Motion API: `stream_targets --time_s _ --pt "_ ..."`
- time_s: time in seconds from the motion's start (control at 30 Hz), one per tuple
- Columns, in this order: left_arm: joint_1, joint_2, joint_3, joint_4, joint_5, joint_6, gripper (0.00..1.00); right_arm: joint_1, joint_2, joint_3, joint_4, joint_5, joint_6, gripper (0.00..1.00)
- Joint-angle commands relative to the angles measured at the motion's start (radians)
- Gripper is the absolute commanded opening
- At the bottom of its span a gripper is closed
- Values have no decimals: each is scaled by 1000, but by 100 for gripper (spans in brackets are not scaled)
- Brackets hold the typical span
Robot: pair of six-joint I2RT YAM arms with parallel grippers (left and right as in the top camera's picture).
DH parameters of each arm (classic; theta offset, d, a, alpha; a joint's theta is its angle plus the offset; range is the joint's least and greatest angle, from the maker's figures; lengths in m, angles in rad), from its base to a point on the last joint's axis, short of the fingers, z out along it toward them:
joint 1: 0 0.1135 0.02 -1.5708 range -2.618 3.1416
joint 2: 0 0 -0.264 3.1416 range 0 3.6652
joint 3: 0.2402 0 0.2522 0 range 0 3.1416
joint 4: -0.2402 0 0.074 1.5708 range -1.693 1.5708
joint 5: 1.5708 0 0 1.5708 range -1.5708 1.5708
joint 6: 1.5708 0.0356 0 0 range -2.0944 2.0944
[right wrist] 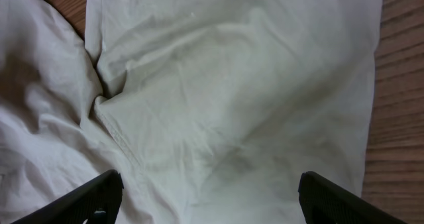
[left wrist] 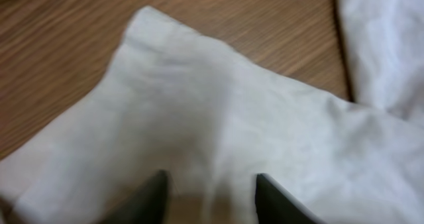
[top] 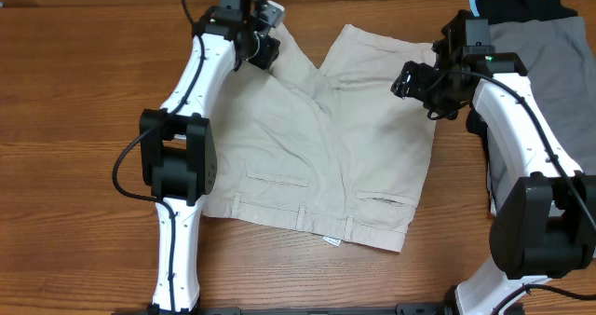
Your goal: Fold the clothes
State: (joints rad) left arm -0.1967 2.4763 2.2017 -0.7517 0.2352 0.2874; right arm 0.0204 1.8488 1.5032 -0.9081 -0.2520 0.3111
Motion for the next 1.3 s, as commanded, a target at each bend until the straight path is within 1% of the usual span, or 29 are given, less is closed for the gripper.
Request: stream_targets --time_s 0.0,0.03,0.17,0.37,0.6,0.73,0.83,1.0,1.13,1.27 --pt "-2 15 30 -41 -15 27 25 -3 4 -5 6 16 3 88" --pt "-2 18 30 -54 -23 26 22 -3 4 -5 6 16 3 88" --pt "-2 40 27 -70 -69 0 15 -3 4 -5 6 16 3 88" --pt "-3 89 27 -55 -111 -51 12 -3 4 -5 6 16 3 88" --pt "-10 158 27 -4 -112 -60 9 -3 4 -5 6 16 3 88" --pt "-15 190 27 76 -113 -73 9 -3 4 -5 8 16 3 89" --pt "-21 201 27 178 -113 -93 7 -3 4 -5 11 16 3 89" --pt "-41 203 27 324 -112 -94 5 -3 4 -5 11 16 3 89" --pt "-70 213 27 391 -111 -93 4 -3 4 -5 10 16 3 89" --pt "-100 238 27 425 -102 -92 4 -3 4 -5 8 16 2 89"
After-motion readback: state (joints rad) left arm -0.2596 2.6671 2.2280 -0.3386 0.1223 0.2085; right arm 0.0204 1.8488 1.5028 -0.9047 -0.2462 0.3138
